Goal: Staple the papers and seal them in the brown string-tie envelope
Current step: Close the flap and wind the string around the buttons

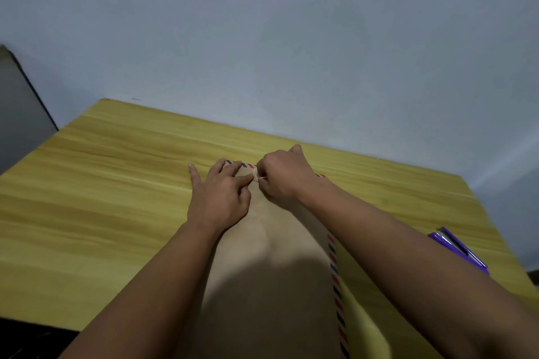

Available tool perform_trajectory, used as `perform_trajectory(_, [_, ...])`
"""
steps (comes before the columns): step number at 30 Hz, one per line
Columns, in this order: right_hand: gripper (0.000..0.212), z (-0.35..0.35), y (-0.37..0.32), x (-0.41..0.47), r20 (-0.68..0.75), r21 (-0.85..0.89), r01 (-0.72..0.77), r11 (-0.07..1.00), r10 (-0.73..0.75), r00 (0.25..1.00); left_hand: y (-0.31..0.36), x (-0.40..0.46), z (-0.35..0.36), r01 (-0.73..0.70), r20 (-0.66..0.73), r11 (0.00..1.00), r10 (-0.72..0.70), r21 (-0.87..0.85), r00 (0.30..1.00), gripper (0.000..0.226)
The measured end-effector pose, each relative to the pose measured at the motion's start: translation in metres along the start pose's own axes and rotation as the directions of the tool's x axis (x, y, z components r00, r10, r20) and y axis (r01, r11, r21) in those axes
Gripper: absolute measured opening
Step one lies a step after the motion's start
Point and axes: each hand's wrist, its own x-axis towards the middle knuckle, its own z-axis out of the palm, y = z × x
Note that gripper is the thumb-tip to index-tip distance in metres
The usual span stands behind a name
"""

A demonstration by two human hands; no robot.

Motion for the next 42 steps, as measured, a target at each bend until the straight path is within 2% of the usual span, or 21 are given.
perform_trajectory(3, [0.019, 0.003, 0.01, -0.014, -0.014, 0.082, 0.006, 0.997, -0.005, 1.0, 0.001, 0.0, -0.001, 0.009, 0.005, 1.0, -0.009, 0.003, 1.0, 0.042])
perform_trajectory(6, [0.021, 0.009, 0.024, -0.03, -0.071, 0.083, 0.042, 0.996, -0.036, 0.997, 0.001, 0.001, 0.0, 0.011, 0.007, 1.0, -0.012, 0.007, 1.0, 0.043])
perform_trajectory(9, [0.024, 0.016, 0.035, -0.046, -0.166, -0.033, 0.141, 0.989, -0.145, 0.975, 0.002, 0.001, -0.001, 0.02, 0.01, 1.0, -0.02, -0.006, 1.0, 0.042])
perform_trajectory(12, [0.022, 0.02, 0.041, -0.058, -0.235, -0.19, 0.271, 0.944, -0.312, 0.921, 0.002, 0.001, -0.001, 0.021, 0.01, 1.0, -0.021, -0.009, 1.0, 0.042])
perform_trajectory(15, [0.027, 0.017, 0.039, -0.064, -0.207, -0.324, 0.321, 0.89, -0.398, 0.894, 0.002, 0.001, -0.001, 0.02, 0.004, 1.0, -0.02, -0.018, 1.0, 0.041])
perform_trajectory(19, [0.026, 0.011, 0.03, -0.07, -0.125, -0.365, 0.37, 0.854, -0.439, 0.89, 0.003, 0.001, -0.001, 0.017, 0.001, 1.0, -0.017, -0.014, 1.0, 0.04])
perform_trajectory(23, [0.019, 0.01, 0.012, -0.073, -0.136, -0.234, 0.306, 0.923, -0.343, 0.93, 0.002, 0.001, 0.0, 0.017, 0.005, 1.0, -0.017, -0.009, 1.0, 0.041])
perform_trajectory(27, [0.024, 0.009, -0.004, -0.069, -0.022, 0.029, 0.214, 0.976, -0.213, 0.977, 0.001, 0.001, 0.0, 0.012, 0.01, 1.0, -0.012, -0.004, 1.0, 0.042])
perform_trajectory(33, [0.021, 0.019, -0.014, -0.058, -0.033, 0.342, 0.106, 0.934, -0.101, 0.994, 0.0, 0.003, 0.001, 0.009, 0.023, 1.0, -0.009, 0.004, 1.0, 0.044])
perform_trajectory(38, [0.018, 0.023, -0.009, -0.029, -0.054, 0.391, 0.018, 0.92, 0.004, 0.999, -0.001, 0.003, 0.0, 0.009, 0.02, 1.0, -0.009, -0.002, 1.0, 0.049])
perform_trajectory(42, [0.02, 0.017, 0.001, -0.004, -0.068, 0.329, -0.019, 0.944, 0.043, 0.997, 0.0, 0.001, -0.002, -0.018, 0.032, 1.0, 0.017, 0.01, 0.999, 0.042])
